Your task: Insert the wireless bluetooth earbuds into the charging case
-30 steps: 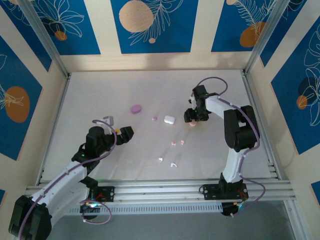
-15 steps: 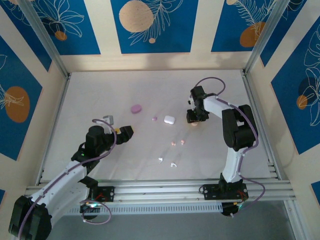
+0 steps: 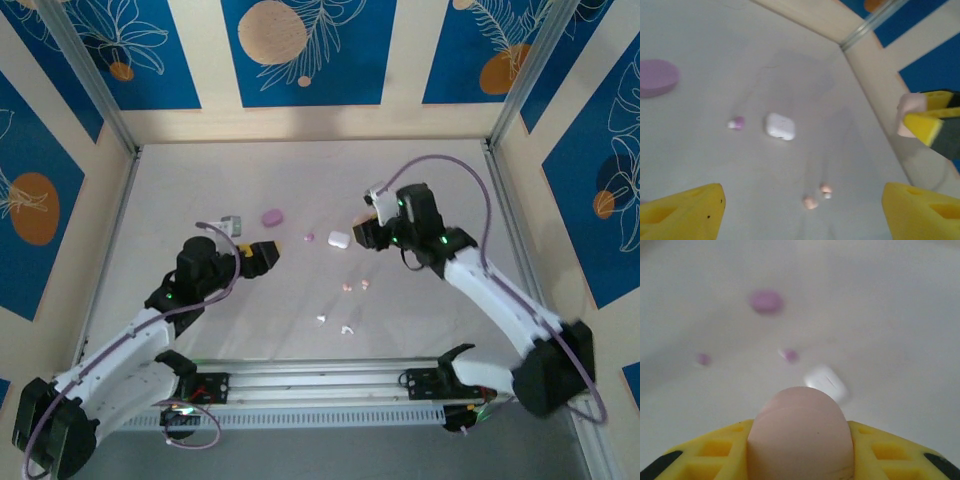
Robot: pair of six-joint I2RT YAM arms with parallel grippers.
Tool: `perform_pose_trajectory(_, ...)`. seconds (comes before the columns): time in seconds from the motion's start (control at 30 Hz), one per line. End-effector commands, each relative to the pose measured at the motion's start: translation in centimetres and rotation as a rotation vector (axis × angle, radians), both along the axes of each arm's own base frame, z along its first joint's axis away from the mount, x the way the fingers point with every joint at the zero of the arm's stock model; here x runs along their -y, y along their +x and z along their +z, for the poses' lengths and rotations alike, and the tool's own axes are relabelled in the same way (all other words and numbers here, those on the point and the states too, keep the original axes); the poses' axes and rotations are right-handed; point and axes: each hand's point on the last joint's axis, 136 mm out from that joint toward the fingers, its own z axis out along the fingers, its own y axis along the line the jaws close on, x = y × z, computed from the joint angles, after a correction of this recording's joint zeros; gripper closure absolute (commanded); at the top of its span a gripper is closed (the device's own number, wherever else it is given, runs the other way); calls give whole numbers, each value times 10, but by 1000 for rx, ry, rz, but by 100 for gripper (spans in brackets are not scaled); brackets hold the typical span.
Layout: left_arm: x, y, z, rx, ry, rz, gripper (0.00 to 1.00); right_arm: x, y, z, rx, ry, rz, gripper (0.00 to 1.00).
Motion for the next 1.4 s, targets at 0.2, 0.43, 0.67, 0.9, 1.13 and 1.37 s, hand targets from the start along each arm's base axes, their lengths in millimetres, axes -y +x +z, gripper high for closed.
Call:
perform_pose_trajectory(0.2, 63, -27, 80, 135, -136, -251, 21, -38, -74, 44, 518, 21, 442, 73)
perform_pose_trajectory(0.43, 104, -53, 76, 131, -57, -401, 24, -52, -85, 39, 587, -61, 525, 74)
perform_pose_trajectory(0.67, 130, -60, 71, 122, -25, -443, 27, -58, -86, 40, 598, -64, 540, 73)
perform_pose_trajectory(0.9, 140, -56, 66, 101, -14, -428, 36, -62, -89, 34, 609, -88, 563, 73)
perform_pose_trajectory(1.13, 143, -49, 54, 60, 26, -405, 48, -64, -88, 35, 643, -98, 566, 72)
perform_pose_trajectory(1.37, 147, -43, 49, 32, 14, -383, 62, -66, -92, 34, 674, -113, 599, 71)
